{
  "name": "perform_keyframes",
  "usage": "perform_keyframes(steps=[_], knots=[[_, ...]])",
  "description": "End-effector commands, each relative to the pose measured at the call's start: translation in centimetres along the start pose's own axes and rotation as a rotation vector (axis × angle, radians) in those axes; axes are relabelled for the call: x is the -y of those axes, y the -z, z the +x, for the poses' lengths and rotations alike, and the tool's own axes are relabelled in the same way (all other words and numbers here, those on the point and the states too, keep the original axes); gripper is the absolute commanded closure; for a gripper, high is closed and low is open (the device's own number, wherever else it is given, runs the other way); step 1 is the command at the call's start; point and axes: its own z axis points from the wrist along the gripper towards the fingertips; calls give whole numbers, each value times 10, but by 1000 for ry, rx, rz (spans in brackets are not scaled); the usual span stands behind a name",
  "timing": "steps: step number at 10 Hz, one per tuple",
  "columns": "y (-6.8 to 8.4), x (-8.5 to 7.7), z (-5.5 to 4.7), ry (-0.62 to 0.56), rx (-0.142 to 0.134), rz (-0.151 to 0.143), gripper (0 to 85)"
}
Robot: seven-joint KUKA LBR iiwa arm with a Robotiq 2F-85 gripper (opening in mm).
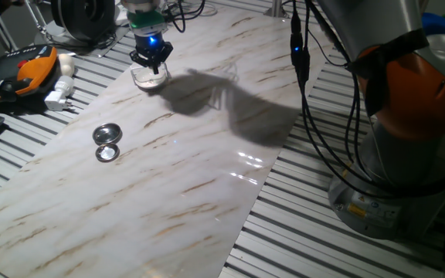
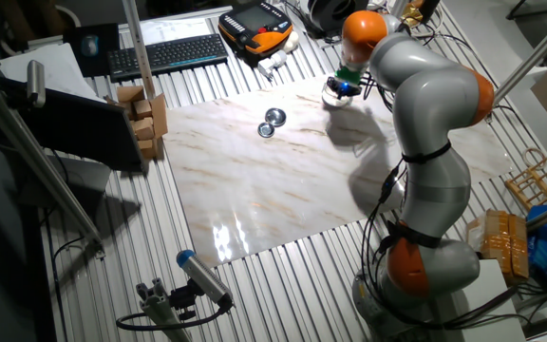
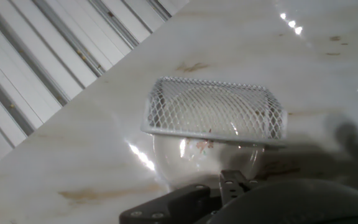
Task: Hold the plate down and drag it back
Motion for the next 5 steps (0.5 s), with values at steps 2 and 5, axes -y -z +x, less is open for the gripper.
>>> perform_keyframes(steps=[2, 5], knots=[[2, -1, -1, -2, -8, 6, 850], [0, -3, 1, -5, 12, 13, 850]])
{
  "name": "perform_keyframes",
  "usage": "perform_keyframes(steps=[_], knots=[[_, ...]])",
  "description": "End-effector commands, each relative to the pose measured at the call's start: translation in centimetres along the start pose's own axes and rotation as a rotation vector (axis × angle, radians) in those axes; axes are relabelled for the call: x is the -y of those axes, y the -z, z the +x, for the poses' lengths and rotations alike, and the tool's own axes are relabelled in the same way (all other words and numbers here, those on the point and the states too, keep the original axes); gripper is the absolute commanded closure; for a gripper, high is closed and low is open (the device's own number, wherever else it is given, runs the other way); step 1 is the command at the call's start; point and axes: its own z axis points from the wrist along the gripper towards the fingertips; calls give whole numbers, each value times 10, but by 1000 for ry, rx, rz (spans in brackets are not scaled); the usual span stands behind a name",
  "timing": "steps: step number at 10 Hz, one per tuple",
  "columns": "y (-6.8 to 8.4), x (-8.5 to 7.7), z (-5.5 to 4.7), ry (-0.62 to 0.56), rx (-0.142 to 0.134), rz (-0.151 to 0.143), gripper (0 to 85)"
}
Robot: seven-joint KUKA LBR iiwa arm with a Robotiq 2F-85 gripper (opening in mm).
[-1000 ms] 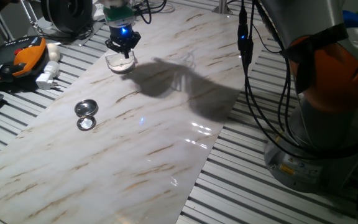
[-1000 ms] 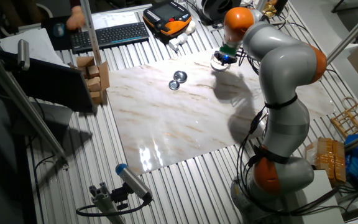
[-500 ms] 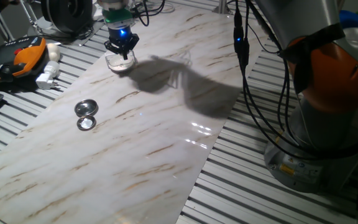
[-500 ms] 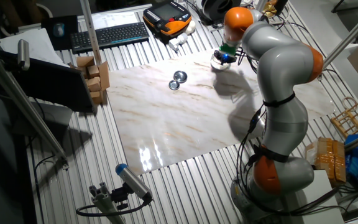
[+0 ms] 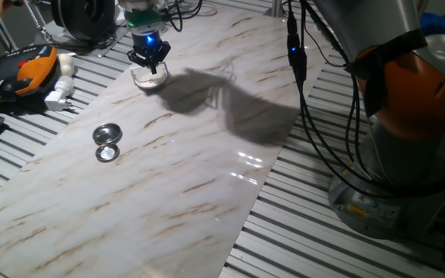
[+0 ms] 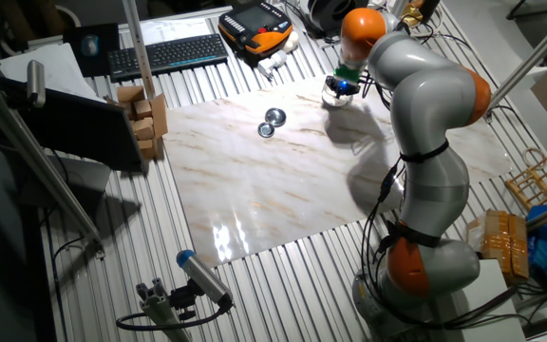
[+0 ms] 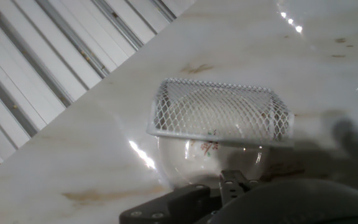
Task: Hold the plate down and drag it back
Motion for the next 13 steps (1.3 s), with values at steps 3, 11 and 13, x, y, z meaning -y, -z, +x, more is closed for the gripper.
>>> perform_keyframes(steps=[3, 11, 13], knots=[[-7, -2, 0, -52, 25, -6, 850], [-29, -9, 0, -50, 31, -44, 850], [-31, -10, 0, -52, 30, -47, 850]])
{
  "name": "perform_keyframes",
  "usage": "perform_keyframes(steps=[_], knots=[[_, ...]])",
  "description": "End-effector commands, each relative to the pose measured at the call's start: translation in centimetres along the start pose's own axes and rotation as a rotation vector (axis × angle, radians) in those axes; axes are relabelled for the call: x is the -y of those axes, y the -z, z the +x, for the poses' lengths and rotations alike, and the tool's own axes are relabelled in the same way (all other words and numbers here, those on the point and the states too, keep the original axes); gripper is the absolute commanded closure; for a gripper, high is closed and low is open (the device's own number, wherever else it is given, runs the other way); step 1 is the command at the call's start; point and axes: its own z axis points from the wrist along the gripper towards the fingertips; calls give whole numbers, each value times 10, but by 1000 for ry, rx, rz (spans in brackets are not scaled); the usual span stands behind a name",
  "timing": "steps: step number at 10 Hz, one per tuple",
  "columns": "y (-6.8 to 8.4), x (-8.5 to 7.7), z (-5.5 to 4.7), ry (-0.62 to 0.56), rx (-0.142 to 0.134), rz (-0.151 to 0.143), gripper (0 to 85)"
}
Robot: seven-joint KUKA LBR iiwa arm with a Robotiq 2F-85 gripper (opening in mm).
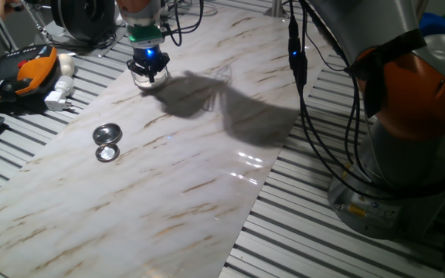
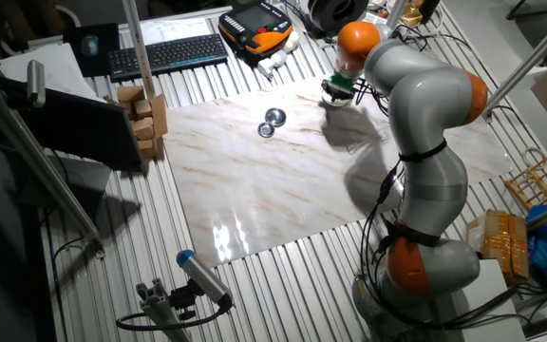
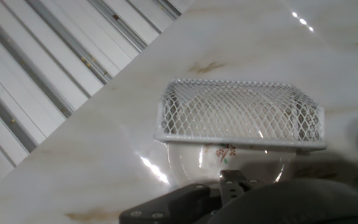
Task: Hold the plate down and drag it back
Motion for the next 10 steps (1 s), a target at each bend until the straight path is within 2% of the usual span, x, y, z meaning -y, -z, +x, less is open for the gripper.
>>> perform_keyframes(steps=[1, 10], knots=[[-1, 0, 0, -1, 0, 0, 850], [-11, -2, 5, -13, -13, -19, 850]])
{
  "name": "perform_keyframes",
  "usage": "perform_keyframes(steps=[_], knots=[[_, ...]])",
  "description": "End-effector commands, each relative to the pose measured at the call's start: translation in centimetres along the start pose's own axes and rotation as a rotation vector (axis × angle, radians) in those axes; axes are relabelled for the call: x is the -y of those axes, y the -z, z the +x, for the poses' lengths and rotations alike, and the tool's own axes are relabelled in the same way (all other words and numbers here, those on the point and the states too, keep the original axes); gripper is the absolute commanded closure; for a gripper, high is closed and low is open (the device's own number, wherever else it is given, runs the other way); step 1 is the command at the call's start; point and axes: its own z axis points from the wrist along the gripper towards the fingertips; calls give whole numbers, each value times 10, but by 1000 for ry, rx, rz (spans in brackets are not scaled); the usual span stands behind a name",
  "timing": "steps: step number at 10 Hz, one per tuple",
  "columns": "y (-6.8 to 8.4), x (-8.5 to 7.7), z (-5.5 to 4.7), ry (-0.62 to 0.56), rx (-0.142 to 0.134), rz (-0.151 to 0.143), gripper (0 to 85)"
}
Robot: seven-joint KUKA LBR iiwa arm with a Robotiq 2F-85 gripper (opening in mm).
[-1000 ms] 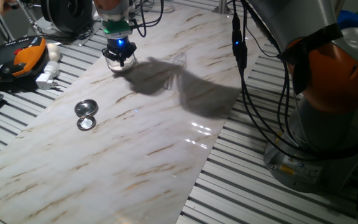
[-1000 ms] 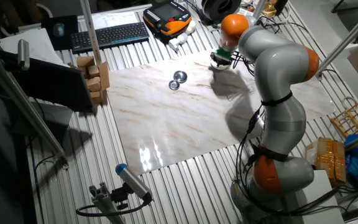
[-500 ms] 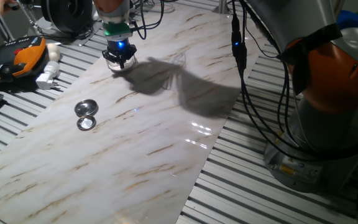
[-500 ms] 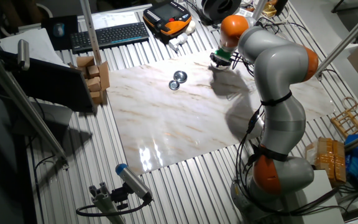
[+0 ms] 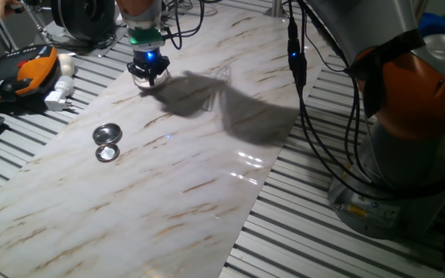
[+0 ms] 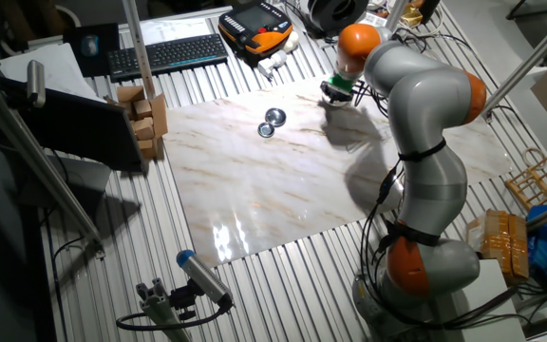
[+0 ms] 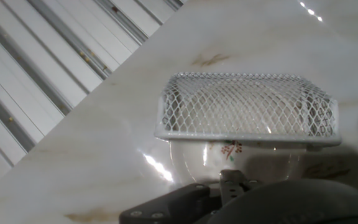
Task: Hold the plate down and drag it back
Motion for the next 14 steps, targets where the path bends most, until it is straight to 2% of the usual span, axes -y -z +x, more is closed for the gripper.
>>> perform_keyframes(steps=[1, 8, 12, 14], knots=[[-2, 0, 1, -2, -4, -7, 850], [1, -6, 11, -20, -22, -12, 850], [2, -11, 24, -32, -25, -10, 850], [4, -10, 24, -31, -32, -13, 850]])
